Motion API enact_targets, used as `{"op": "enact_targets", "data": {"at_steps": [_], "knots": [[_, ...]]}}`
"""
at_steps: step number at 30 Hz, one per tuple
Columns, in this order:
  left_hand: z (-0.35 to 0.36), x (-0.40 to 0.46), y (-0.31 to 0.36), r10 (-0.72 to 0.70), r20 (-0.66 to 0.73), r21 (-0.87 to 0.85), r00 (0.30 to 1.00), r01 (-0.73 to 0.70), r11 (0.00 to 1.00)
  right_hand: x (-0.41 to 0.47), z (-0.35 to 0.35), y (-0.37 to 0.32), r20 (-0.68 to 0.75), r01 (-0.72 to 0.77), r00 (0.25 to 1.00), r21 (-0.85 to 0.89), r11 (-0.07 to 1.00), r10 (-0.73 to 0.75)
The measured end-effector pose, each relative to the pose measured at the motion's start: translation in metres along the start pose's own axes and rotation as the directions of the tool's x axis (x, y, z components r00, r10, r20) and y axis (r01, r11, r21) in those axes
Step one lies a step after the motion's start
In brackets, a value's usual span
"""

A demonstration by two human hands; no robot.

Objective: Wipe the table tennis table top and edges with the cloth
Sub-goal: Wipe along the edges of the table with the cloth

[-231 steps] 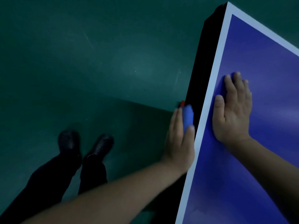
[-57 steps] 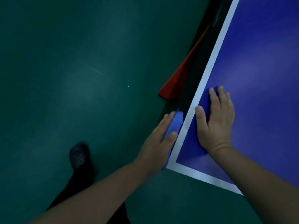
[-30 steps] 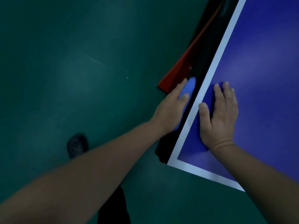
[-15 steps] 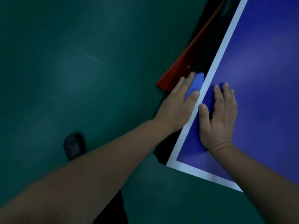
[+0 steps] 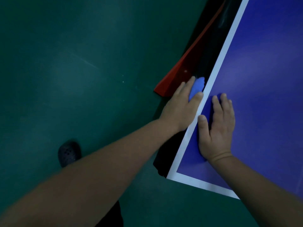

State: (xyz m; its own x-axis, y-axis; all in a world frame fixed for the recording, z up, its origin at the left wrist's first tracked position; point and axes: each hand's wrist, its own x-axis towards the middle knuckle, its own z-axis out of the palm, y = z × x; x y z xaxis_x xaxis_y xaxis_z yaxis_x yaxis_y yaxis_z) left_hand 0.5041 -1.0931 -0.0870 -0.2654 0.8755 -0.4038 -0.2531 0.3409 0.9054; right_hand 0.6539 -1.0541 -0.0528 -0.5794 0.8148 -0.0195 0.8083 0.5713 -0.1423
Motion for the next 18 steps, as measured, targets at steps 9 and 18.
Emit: {"op": "enact_targets", "data": {"at_steps": [9,18], "knots": [[0.003,-0.099,-0.030,-0.024,-0.018,-0.102,1.000,0.022,0.994,0.000,0.001,0.000,-0.014,-0.001,1.000,0.002,1.000,0.001],[0.004,0.006,0.012,0.040,0.031,0.061,0.999,-0.042,0.997,0.003,-0.009,-0.001,0.039,-0.007,0.999,-0.030,1.000,0.009]]}}
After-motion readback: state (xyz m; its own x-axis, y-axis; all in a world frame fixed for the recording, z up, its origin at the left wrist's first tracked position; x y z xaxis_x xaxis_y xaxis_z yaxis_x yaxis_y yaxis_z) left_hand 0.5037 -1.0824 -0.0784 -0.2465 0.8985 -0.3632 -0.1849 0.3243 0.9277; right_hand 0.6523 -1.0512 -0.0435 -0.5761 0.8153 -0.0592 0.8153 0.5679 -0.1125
